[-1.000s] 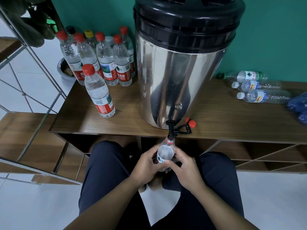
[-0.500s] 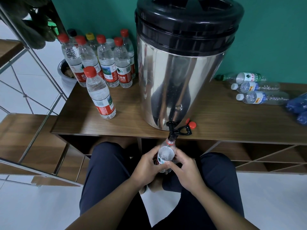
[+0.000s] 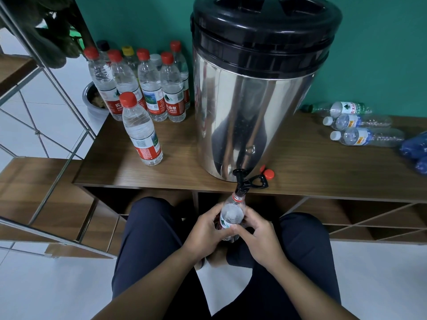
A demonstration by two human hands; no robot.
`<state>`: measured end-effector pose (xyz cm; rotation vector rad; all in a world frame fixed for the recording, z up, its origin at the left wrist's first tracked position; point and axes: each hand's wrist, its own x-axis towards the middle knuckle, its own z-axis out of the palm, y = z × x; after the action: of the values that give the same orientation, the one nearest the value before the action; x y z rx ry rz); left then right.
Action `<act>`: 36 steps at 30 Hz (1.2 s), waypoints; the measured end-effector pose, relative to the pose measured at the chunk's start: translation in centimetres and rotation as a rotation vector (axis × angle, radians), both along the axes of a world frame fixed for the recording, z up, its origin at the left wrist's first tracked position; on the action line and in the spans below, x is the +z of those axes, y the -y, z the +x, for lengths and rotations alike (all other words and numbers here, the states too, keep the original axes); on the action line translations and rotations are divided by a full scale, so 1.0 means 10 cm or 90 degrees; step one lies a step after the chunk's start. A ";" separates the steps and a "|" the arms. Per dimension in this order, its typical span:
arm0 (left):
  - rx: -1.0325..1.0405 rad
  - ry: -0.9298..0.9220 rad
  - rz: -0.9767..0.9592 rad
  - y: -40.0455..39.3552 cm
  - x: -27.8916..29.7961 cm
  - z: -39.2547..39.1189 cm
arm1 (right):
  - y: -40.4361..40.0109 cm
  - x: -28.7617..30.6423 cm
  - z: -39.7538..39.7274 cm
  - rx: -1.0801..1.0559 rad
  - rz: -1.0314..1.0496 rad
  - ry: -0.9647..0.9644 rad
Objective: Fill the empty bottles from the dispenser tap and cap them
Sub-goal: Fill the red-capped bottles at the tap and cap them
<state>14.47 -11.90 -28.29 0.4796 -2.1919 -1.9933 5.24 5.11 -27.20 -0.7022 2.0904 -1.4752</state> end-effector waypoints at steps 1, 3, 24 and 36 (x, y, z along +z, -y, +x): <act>-0.001 -0.002 -0.001 0.00 0.00 0.00 | 0.00 0.00 0.00 0.000 -0.001 0.001; 0.001 -0.004 -0.003 0.00 0.00 0.00 | 0.00 0.00 0.00 0.000 -0.003 -0.002; -0.001 -0.005 -0.012 0.01 0.00 0.00 | 0.00 0.00 0.00 -0.008 -0.005 0.015; -0.002 -0.001 -0.015 0.02 -0.03 -0.01 | 0.00 -0.01 0.01 -0.003 -0.002 0.016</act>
<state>14.41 -12.05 -28.54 0.4711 -2.2136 -1.9675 5.30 5.13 -27.28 -0.6782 2.0727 -1.4833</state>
